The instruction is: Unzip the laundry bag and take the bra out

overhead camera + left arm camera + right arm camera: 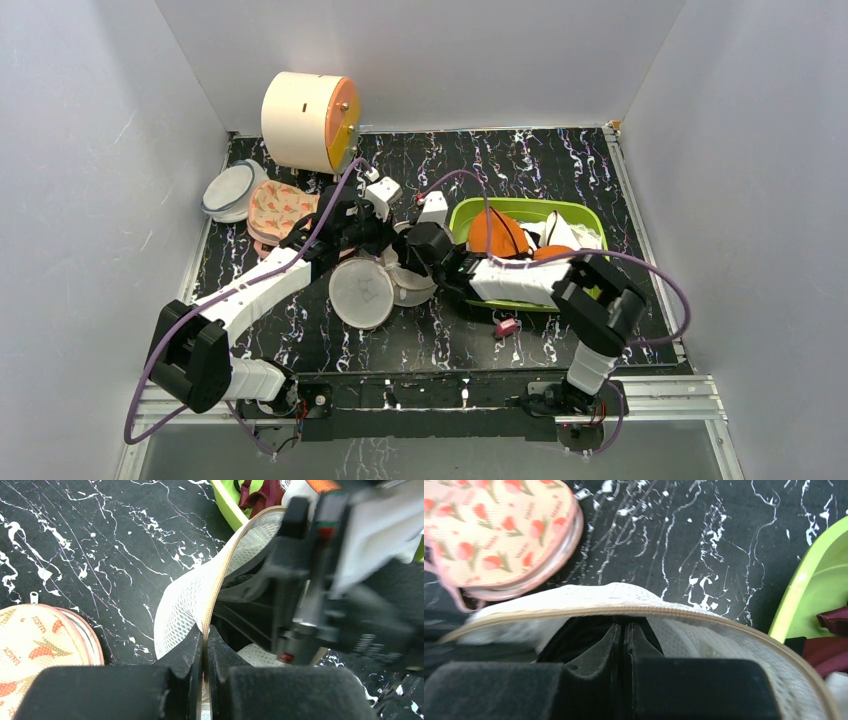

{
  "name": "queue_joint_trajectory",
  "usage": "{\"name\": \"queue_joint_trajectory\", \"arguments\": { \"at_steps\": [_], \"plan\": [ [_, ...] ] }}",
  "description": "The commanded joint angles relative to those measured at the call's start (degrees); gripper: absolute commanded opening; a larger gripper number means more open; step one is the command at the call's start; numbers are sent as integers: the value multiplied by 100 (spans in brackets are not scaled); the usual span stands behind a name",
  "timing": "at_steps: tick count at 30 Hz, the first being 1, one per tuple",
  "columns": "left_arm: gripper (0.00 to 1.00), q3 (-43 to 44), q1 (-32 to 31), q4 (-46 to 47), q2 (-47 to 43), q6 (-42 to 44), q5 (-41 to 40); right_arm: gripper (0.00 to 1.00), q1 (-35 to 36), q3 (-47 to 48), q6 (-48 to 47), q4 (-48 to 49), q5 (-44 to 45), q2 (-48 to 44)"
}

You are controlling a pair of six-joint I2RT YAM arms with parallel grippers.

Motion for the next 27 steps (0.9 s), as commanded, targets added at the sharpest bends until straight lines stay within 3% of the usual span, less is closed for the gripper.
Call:
{"name": "queue_joint_trajectory", "arguments": {
  "at_steps": [1, 13, 27],
  "plan": [
    [0, 50, -21, 85, -168, -19, 45, 0, -4, -183, -137, -54, -467, -721],
    [0, 32, -40, 84, -165, -8, -92, 0, -4, -333, -131, -637, -1269, -1925],
    [0, 32, -134, 52, -196, 20, -199, 0, -13, -330, 155, -1174, -999, -3273]
  ]
}}
